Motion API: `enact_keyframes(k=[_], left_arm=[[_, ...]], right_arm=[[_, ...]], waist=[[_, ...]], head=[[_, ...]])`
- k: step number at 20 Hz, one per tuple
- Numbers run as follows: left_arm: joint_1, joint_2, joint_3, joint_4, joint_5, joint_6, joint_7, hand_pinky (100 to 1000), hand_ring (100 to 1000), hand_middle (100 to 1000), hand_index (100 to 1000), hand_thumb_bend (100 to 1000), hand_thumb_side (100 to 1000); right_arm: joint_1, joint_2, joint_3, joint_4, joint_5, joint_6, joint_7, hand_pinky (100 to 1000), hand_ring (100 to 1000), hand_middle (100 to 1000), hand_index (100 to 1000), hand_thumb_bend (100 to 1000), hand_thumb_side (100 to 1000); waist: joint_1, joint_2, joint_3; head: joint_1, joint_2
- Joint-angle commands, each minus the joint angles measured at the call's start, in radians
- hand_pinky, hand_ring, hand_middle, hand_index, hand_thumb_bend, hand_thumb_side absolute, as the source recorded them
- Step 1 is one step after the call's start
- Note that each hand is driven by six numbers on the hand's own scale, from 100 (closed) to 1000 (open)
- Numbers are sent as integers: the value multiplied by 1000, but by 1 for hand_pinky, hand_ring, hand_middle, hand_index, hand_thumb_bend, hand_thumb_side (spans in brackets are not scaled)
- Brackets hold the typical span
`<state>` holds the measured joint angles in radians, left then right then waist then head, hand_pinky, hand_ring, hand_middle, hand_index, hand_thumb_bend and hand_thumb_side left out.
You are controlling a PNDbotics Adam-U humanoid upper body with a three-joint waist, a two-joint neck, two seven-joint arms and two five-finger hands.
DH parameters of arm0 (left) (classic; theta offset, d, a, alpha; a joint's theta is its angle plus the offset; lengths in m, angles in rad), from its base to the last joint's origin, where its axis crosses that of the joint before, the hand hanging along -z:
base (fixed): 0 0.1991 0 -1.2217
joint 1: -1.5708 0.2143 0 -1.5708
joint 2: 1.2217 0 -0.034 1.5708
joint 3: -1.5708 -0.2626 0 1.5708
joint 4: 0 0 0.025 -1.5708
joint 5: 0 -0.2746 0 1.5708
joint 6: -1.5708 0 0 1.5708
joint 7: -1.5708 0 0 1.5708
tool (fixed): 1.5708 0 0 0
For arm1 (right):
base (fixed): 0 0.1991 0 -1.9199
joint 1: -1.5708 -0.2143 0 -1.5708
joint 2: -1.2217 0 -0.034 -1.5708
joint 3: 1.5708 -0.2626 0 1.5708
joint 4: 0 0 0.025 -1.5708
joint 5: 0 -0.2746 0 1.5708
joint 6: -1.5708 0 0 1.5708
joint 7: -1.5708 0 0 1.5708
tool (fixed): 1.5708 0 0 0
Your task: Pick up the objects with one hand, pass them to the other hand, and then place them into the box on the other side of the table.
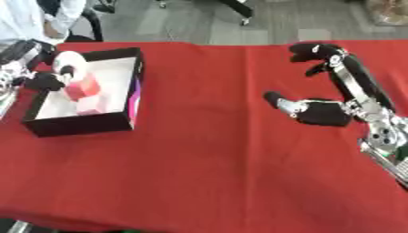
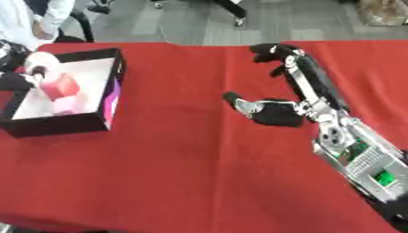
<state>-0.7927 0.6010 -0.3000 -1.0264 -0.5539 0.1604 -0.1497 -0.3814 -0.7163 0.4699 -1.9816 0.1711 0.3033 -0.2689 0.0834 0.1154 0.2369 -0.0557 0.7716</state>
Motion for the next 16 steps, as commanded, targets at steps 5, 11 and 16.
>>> enact_keyframes(k=[5,11,16], left_arm=[[-37,-9,42,99,-105,-10,26,848,791,714,883,486,808],[-32,-10,57,98,-113,-6,51,843,791,712,857,312,730],[-1,14,82,0,15,-12,102,803,752,628,775,100,560]], right_arm=[[-5,-18,-16,-18,3,-6,-10,663,799,679,820,527,368],[1,-21,-22,-18,3,-14,-21,662,798,678,819,518,368],[9,-30,-43,-18,-3,-26,-45,666,804,687,826,465,365]], waist=[[-18,7,-4],[-18,5,-6],[-19,4,-8]], head=[[-7,-4],[-26,-8],[-80,-7]])
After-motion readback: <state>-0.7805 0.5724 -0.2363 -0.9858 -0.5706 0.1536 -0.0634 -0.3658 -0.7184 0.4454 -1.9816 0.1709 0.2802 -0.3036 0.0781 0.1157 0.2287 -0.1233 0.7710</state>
